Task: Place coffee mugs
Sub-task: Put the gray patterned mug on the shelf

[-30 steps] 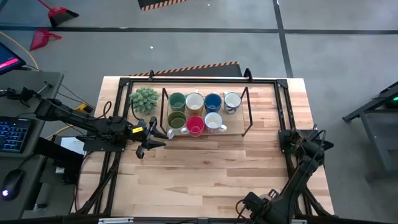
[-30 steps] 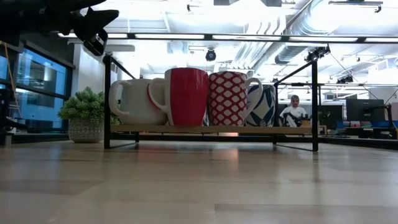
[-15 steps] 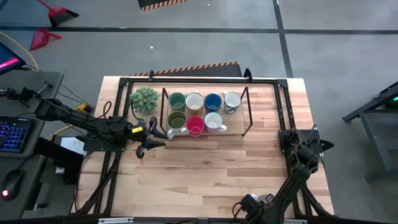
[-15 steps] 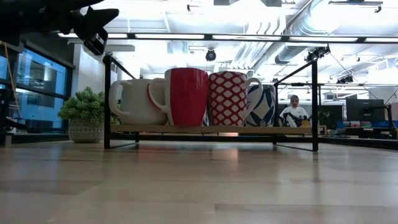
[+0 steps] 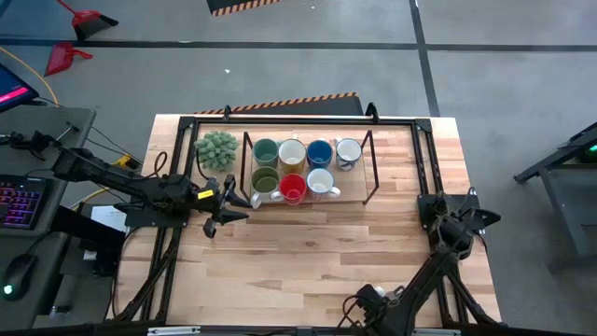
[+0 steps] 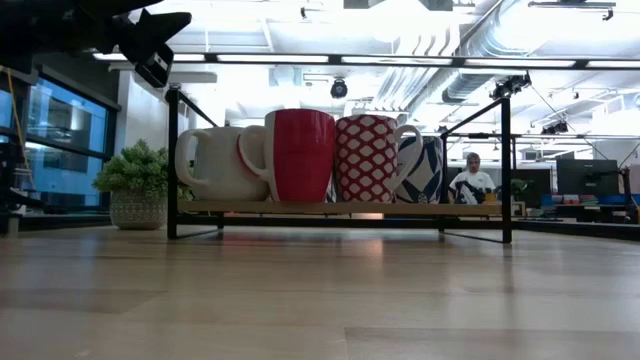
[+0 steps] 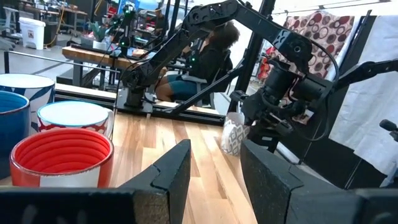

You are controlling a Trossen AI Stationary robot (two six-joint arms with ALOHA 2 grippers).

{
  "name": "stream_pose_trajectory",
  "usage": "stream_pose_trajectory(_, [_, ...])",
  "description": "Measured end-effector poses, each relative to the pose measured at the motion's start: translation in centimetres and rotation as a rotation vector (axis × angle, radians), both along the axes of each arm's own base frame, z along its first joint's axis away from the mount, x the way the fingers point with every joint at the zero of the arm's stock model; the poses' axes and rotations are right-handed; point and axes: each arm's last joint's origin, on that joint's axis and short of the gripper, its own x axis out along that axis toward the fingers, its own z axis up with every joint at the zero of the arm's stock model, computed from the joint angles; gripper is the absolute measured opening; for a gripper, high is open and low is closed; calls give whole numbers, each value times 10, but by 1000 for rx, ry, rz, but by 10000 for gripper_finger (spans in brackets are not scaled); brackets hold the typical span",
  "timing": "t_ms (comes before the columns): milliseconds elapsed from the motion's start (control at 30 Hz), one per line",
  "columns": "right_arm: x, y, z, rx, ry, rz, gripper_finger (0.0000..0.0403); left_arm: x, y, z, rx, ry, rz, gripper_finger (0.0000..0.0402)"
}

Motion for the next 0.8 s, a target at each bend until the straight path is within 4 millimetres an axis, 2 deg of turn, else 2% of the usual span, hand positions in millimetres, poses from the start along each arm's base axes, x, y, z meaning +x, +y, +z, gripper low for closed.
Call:
stream_pose_trajectory(100, [2,-5,0,-29,7,-5,7,0,0,0,0,0,0,129])
stream_pose_trajectory(333, [17,-20,1,-113,-64,-75,2,0,0,5,9,-56,3,129])
stream_pose_trajectory(600, [72,-67,1,-106,-174,-201,1,-1,-1,7,13,-73,-24,129])
stream_pose_trajectory(800, [107,-111,3,-104,-210,-271,1,-5,-6,6,65,-70,-248,129])
